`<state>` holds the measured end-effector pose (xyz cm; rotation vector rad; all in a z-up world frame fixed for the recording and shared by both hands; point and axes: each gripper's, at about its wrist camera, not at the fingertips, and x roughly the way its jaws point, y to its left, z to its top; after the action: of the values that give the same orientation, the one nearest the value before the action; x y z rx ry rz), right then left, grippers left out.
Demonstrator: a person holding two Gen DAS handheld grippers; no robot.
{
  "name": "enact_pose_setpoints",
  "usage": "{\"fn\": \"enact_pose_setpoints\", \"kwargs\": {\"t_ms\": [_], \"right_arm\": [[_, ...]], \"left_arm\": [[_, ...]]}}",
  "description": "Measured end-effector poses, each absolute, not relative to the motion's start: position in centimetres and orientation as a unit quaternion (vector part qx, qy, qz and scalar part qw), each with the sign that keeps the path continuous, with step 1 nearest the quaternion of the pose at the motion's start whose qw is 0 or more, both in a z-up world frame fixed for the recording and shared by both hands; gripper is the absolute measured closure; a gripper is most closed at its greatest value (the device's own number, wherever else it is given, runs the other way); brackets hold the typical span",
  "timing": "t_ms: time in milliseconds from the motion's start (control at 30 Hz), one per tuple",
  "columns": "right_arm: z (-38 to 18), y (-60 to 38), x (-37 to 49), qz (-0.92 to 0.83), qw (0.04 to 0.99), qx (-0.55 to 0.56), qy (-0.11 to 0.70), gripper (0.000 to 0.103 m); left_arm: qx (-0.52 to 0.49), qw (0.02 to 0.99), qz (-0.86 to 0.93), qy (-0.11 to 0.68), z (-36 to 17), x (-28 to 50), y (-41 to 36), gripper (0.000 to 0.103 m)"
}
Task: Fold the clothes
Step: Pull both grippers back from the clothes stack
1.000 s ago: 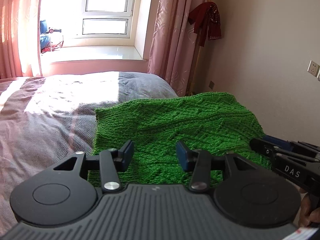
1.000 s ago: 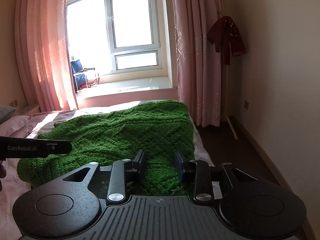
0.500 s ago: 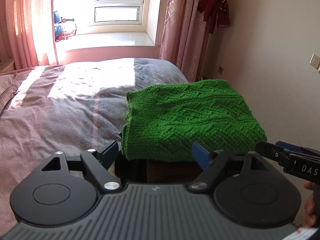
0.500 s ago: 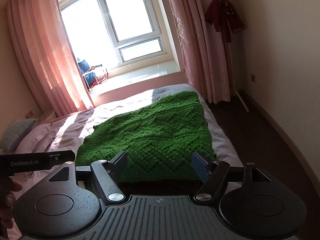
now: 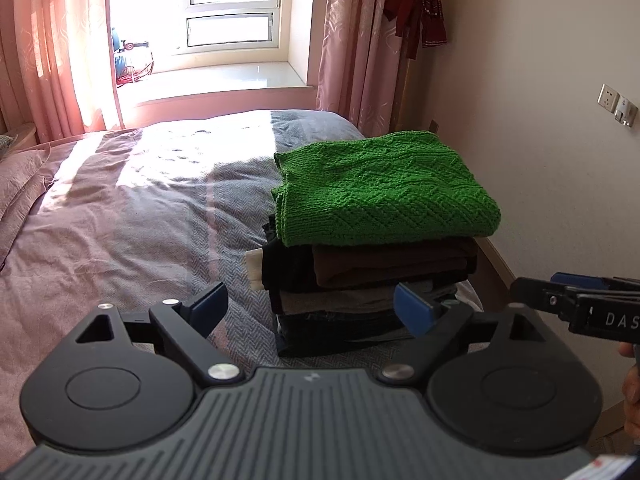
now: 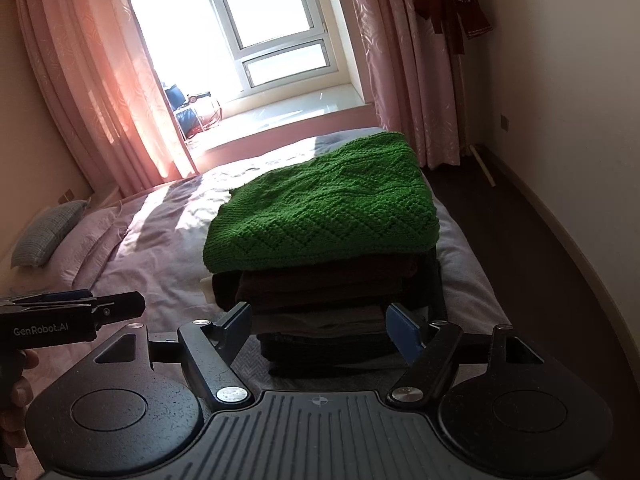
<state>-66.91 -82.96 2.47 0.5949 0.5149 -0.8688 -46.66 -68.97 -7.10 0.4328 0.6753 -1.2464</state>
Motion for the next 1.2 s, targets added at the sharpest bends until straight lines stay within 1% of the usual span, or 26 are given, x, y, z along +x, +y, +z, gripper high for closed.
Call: {"fn": "enact_pose_setpoints", "kwargs": {"t_ms": [200, 233, 300, 500, 700, 1200], "right_arm": [[3.5, -79.3, -66.9, -0.412, 0.83, 0.277, 0.254, 0.032], [3.6, -78.7, -67.0, -0.414, 0.829, 0.275, 0.257, 0.032], [3.8, -77.8, -67.1, -0.418, 0.828, 0.268, 0.261, 0.032], [3.7, -75.9, -68.1, -0.424, 0.82, 0.287, 0.256, 0.032], [3.5, -74.4, -69.0, -0.425, 0.814, 0.305, 0.253, 0.032], [2.4, -72.6, -68.3, -0.431, 0.808, 0.287, 0.282, 0.032]], "left_arm": [[0.198, 0.736, -0.578, 0.291, -6.1, -47.5, -65.3, 0.007], [0.195, 0.734, -0.581, 0.292, -6.0, -47.5, -64.7, 0.003], [0.188, 0.731, -0.587, 0.293, -5.9, -47.6, -63.9, 0.001], [0.192, 0.729, -0.591, 0.289, -5.8, -48.4, -62.0, 0.001], [0.198, 0.727, -0.583, 0.303, -6.2, -48.6, -61.1, 0.001], [0.21, 0.723, -0.568, 0.332, -8.1, -48.4, -60.5, 0.001]]}}
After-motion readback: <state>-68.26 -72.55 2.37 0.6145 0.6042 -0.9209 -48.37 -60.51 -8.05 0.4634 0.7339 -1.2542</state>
